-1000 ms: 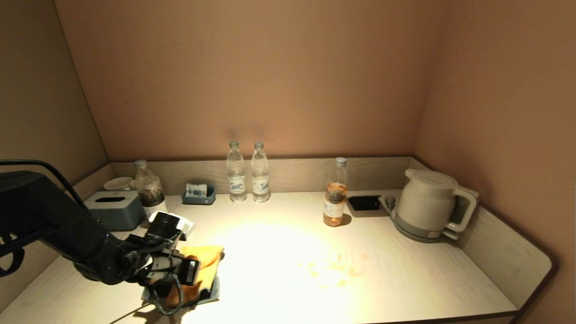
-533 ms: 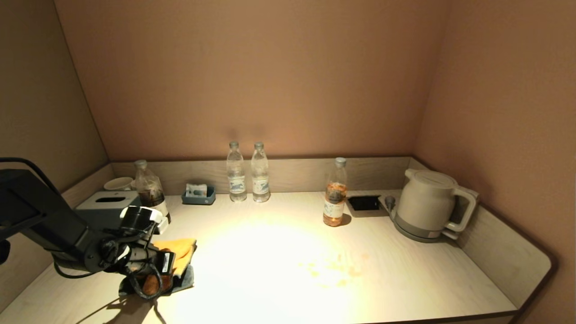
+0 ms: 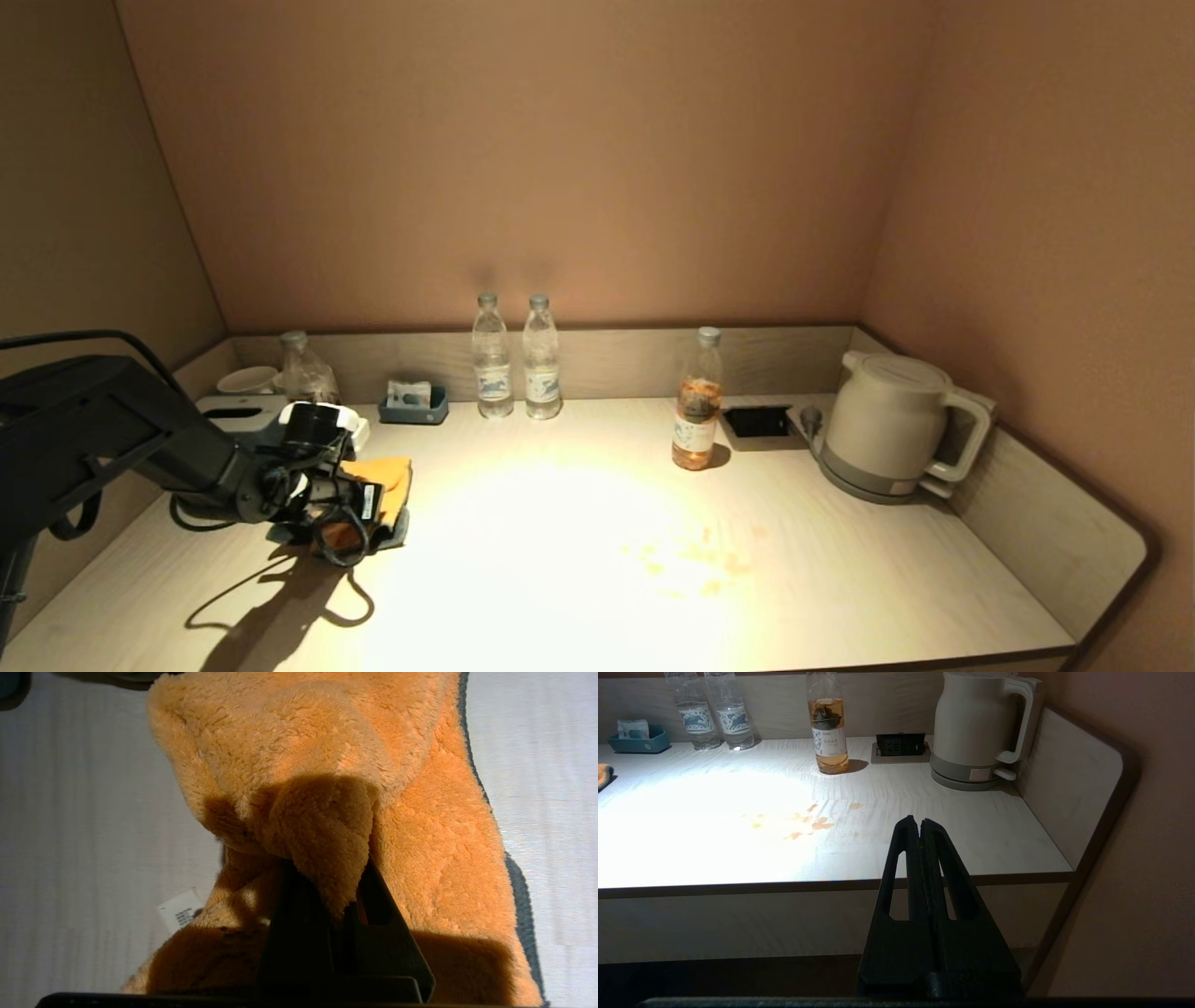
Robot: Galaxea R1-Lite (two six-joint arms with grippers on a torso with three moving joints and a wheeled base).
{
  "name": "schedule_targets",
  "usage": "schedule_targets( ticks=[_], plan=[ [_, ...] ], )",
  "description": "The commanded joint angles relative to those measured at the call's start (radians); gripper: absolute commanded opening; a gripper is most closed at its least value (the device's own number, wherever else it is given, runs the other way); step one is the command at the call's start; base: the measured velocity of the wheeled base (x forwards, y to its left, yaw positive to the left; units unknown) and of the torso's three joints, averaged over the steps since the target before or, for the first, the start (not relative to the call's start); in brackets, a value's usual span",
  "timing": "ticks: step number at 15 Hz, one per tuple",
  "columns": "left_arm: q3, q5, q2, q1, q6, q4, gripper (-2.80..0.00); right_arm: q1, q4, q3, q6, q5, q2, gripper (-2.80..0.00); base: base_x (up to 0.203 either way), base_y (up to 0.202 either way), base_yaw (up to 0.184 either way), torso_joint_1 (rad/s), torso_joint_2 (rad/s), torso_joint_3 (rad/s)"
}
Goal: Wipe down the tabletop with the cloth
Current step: Sweep the stains on the table
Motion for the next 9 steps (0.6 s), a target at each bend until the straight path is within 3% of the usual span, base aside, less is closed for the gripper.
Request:
schedule_targets(
  ticks=[1, 6, 9],
  plan=[
    [0.002, -0.004, -0.001, -0.054, -0.007, 0.002, -2.8, 0.0, 0.0, 0.0, 0.0, 0.0, 0.0, -2.8, 0.0, 0.0, 0.0, 0.0, 0.0, 0.0],
    [0.042, 0.006, -0.088, -0.248, -0.063, 0.01, -2.8, 0.0, 0.0, 0.0, 0.0, 0.0, 0.0, -2.8, 0.0, 0.0, 0.0, 0.0, 0.0, 0.0],
    [0.084, 0.027, -0.12, -0.28, -0.081, 0.006, -2.8, 0.0, -0.001, 0.0, 0.0, 0.0, 0.0, -2.8, 0.0, 0.0, 0.0, 0.0, 0.0, 0.0]
  ],
)
